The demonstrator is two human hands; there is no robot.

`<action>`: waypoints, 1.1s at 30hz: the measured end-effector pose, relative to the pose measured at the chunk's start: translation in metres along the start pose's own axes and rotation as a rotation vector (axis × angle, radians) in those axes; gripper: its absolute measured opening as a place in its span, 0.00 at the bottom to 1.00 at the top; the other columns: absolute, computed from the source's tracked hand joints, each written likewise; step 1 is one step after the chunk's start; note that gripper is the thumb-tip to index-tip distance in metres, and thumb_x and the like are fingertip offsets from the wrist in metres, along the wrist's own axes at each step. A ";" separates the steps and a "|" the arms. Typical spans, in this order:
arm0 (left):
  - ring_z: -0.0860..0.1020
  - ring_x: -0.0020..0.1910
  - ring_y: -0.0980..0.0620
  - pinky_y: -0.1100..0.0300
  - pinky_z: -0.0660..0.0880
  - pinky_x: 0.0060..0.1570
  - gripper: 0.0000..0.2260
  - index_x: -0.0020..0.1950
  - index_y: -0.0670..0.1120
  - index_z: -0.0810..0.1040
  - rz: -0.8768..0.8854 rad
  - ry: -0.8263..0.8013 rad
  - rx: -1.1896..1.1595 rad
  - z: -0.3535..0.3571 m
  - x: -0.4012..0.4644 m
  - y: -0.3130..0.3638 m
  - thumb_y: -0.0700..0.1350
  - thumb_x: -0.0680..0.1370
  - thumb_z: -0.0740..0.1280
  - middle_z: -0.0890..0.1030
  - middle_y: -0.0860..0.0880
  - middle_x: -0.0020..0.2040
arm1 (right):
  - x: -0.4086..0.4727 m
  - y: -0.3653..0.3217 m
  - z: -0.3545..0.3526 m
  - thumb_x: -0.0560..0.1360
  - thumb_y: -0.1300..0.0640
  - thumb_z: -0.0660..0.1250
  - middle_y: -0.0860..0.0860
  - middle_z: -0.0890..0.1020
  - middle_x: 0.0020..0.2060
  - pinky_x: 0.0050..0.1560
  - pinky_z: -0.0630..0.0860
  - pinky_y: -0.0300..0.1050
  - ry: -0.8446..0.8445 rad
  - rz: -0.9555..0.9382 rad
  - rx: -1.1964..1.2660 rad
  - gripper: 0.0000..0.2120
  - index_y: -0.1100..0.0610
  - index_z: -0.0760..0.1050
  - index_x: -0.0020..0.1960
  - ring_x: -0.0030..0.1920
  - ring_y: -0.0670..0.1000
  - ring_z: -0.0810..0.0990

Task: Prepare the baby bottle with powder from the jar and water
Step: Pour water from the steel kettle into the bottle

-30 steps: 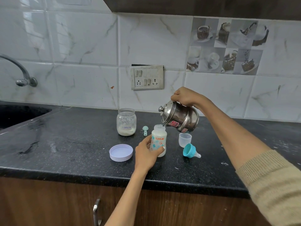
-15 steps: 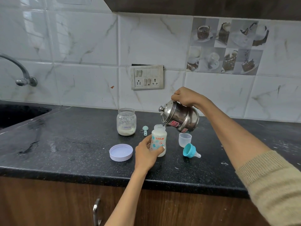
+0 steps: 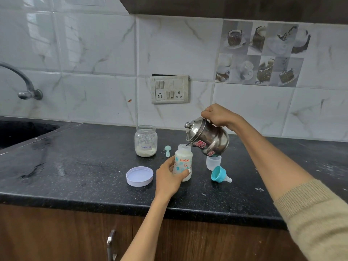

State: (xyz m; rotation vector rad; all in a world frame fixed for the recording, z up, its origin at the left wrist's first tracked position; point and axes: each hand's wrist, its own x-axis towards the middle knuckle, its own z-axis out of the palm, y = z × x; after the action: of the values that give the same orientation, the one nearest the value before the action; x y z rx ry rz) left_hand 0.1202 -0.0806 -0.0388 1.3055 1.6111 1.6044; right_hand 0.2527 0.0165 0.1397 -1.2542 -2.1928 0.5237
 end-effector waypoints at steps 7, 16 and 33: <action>0.76 0.62 0.52 0.50 0.74 0.62 0.30 0.69 0.47 0.71 -0.005 0.000 -0.004 0.000 0.000 0.000 0.43 0.68 0.76 0.77 0.47 0.64 | 0.003 0.011 0.005 0.76 0.63 0.57 0.50 0.56 0.28 0.31 0.51 0.44 0.012 0.024 0.146 0.18 0.53 0.56 0.29 0.29 0.49 0.54; 0.75 0.63 0.52 0.54 0.73 0.62 0.31 0.69 0.47 0.70 -0.017 -0.005 -0.013 -0.001 -0.001 0.000 0.42 0.68 0.76 0.76 0.47 0.65 | 0.010 0.027 0.018 0.76 0.64 0.55 0.52 0.58 0.27 0.30 0.54 0.42 0.078 0.105 0.450 0.18 0.54 0.58 0.29 0.29 0.49 0.56; 0.75 0.62 0.53 0.54 0.74 0.62 0.31 0.69 0.47 0.70 -0.020 0.003 -0.014 0.001 0.001 -0.001 0.41 0.68 0.76 0.77 0.49 0.65 | 0.045 0.044 0.053 0.79 0.63 0.53 0.51 0.62 0.28 0.27 0.60 0.39 0.212 0.397 1.019 0.14 0.57 0.64 0.35 0.28 0.47 0.61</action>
State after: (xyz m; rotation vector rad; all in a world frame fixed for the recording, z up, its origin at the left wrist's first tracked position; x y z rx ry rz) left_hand 0.1203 -0.0792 -0.0395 1.2761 1.6065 1.6035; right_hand 0.2293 0.0741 0.0854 -1.0510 -1.1645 1.3639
